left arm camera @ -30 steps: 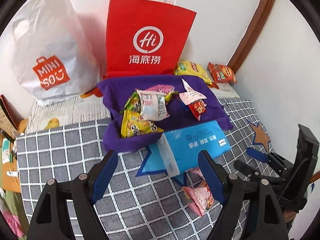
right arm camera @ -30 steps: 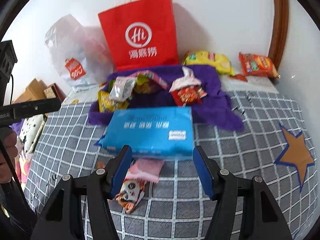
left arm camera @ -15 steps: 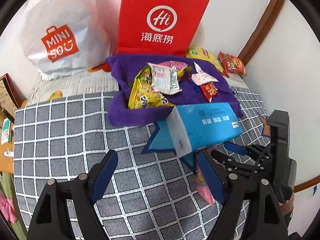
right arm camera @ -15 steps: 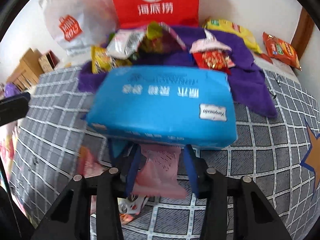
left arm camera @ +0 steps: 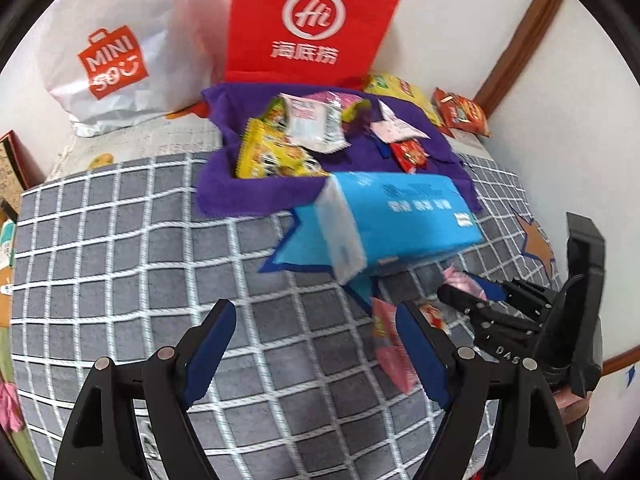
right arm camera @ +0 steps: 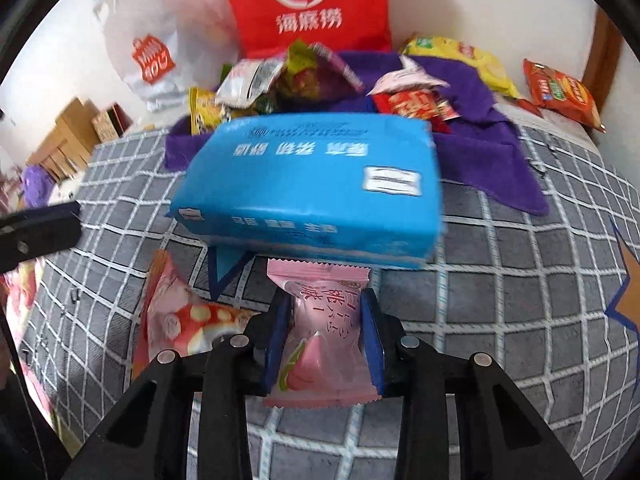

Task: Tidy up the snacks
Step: 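Grasp pink wrapped candy with right tool while left tool grasps pink panda chip bag, then carry the pink candy and pink panda chip bag up toward the purple towel, then lower the pink candy and panda chip bag onto the purple towel, then open right tool releasing pink candy while left tool releases panda chip bag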

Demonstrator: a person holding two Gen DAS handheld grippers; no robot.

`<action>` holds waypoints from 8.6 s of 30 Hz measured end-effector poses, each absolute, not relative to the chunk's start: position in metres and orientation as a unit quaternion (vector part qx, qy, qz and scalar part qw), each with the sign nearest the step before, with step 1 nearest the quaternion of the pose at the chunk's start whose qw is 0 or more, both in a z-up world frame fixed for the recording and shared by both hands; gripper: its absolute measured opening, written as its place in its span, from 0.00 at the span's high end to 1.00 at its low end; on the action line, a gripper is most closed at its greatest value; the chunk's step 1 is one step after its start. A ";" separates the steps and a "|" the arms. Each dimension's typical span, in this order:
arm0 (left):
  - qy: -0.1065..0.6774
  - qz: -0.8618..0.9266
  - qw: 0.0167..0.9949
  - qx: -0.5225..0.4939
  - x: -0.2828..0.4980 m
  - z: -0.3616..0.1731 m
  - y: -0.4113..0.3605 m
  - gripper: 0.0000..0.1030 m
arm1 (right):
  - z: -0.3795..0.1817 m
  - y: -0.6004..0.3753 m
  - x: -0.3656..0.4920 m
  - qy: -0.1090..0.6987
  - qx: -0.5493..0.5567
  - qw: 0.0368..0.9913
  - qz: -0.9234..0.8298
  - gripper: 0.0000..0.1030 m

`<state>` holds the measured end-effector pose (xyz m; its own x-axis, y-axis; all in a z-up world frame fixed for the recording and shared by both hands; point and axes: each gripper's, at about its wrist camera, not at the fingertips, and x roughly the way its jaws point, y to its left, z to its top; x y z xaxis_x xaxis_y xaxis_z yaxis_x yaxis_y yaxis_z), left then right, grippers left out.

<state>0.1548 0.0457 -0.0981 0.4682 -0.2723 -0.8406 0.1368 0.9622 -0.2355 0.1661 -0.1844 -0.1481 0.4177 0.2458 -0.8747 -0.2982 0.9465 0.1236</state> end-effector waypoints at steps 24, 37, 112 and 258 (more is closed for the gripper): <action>0.509 -0.145 0.848 -0.038 0.151 -0.166 -0.052 0.34 | -0.170 -0.264 0.131 0.436 -0.019 0.893 0.111 0.66; 0.463 -0.126 0.877 -0.018 0.148 -0.167 -0.034 0.40 | -0.176 -0.258 0.152 0.449 -0.029 0.886 0.106 0.63; 0.390 -0.134 0.909 -0.056 0.104 -0.102 -0.012 0.45 | -0.119 -0.243 0.129 0.403 -0.026 0.906 0.124 0.67; 0.461 -0.158 0.868 -0.098 0.364 -0.081 0.004 0.24 | -0.093 -0.187 0.386 0.442 -0.059 0.881 0.159 0.50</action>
<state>0.3644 0.0042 -0.0812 0.5250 -0.3657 -0.7685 0.1842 0.9304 -0.3169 0.3861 -0.1869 -0.0926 0.5587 0.2288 -0.7972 -0.3329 0.9422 0.0371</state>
